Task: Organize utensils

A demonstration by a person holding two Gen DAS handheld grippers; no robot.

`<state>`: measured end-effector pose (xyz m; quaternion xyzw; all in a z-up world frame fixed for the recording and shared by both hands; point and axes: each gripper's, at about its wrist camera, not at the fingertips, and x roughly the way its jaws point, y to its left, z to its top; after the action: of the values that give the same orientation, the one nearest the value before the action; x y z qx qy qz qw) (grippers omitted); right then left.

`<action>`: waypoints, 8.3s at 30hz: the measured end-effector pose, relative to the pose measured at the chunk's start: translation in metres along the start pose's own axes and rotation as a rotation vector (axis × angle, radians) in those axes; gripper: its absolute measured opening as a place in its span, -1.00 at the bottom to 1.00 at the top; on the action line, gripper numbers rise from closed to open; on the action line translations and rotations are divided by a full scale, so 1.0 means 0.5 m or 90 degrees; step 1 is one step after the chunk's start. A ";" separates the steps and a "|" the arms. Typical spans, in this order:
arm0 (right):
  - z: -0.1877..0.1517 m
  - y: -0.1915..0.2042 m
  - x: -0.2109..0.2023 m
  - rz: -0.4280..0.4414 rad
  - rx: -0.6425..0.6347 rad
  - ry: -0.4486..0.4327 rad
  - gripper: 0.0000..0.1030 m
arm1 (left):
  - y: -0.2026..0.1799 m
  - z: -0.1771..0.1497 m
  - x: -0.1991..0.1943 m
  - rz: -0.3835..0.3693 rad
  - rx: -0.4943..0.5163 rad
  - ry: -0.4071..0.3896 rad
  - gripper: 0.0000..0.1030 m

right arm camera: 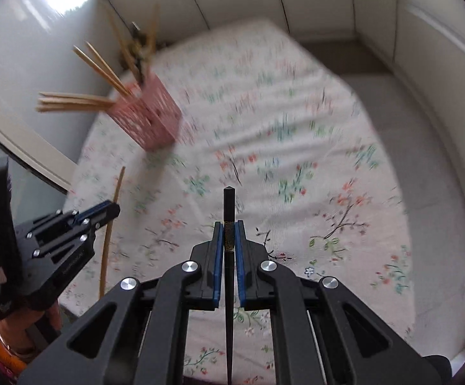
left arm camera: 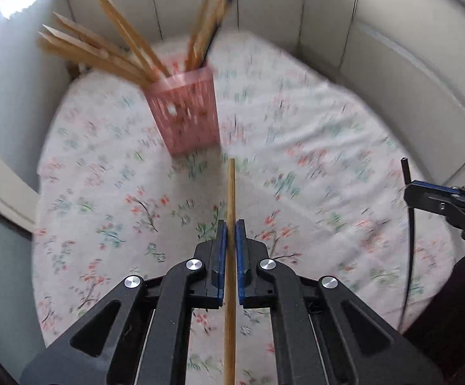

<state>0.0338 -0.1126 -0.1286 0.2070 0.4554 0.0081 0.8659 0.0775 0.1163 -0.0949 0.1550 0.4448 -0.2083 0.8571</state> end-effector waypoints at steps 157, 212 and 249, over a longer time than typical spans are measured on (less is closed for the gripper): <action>-0.057 0.108 -0.435 -0.202 0.060 -0.394 0.88 | -0.147 0.077 -0.429 0.231 -0.232 -0.353 0.86; -0.053 0.100 -0.432 -0.185 0.066 -0.380 0.88 | -0.151 0.074 -0.429 0.231 -0.238 -0.350 0.86; -0.054 0.097 -0.419 -0.181 0.066 -0.368 0.88 | -0.161 0.077 -0.425 0.215 -0.225 -0.357 0.79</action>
<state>-0.1019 -0.1014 0.0401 0.1785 0.2148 -0.1953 0.9401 -0.0455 0.0759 0.0959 0.0131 0.1896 -0.0182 0.9816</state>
